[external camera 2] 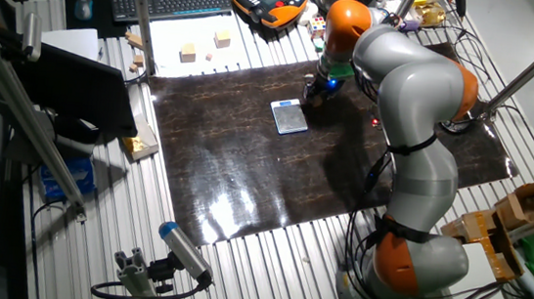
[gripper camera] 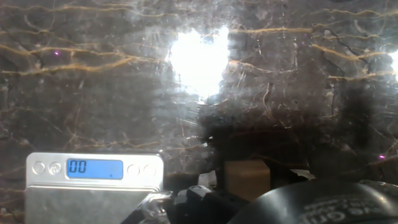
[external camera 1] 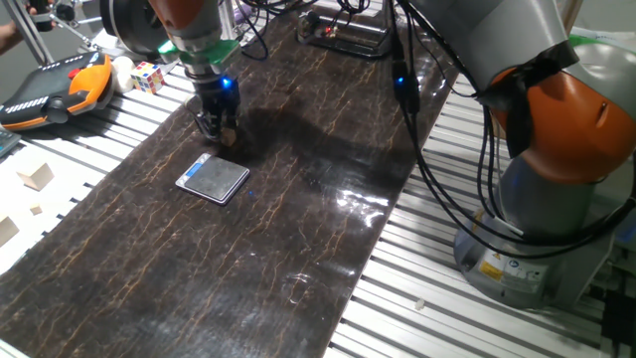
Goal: Place the block on the scale
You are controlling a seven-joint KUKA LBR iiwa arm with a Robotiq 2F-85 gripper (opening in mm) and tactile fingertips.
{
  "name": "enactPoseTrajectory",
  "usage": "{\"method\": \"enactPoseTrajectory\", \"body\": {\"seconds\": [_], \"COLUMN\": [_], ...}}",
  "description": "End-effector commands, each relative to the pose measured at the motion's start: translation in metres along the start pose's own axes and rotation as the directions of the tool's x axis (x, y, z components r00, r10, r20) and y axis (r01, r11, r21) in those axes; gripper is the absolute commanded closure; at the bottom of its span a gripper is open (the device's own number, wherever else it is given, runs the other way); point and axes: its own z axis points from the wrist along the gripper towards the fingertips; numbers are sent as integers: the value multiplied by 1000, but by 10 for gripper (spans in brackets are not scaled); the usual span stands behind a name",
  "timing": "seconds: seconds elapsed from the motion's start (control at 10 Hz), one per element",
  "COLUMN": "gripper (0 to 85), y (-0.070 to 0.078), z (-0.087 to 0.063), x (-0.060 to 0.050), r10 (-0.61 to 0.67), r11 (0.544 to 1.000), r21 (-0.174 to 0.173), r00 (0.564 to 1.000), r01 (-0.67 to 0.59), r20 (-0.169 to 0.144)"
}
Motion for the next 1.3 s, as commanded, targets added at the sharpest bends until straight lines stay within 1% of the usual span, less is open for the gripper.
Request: {"method": "enactPoseTrajectory", "body": {"seconds": [0.0, 0.1, 0.2, 0.4, 0.5, 0.6, 0.7, 0.8, 0.9, 1.0, 1.1, 1.2], "gripper": [410, 510, 640, 720, 740, 767, 783, 800, 830, 830, 830, 830], "y": [0, 2, 4, 13, 22, 28, 33, 38, 45, 47, 47, 48], "z": [0, -2, -4, -14, -22, -28, -31, -33, -37, -41, -44, -46], "x": [0, 0, 0, 0, 3, 7, 11, 17, 22, 25, 26, 28], "r10": [-4, -16, -21, 3, 20, 45, 70, 93, 118, 132, 155, 173], "r11": [1000, 1000, 1000, 1000, 1000, 999, 997, 996, 993, 991, 988, 985], "r21": [0, -2, -7, -18, -5, -3, -15, -15, -6, -2, -12, -14], "r00": [1000, 1000, 1000, 1000, 1000, 999, 997, 995, 993, 991, 987, 984], "r01": [4, 16, 21, -3, -20, -45, -71, -93, -118, -132, -156, -174], "r20": [0, -5, -10, -13, -18, -23, -22, -21, -31, -39, -51, -51]}}
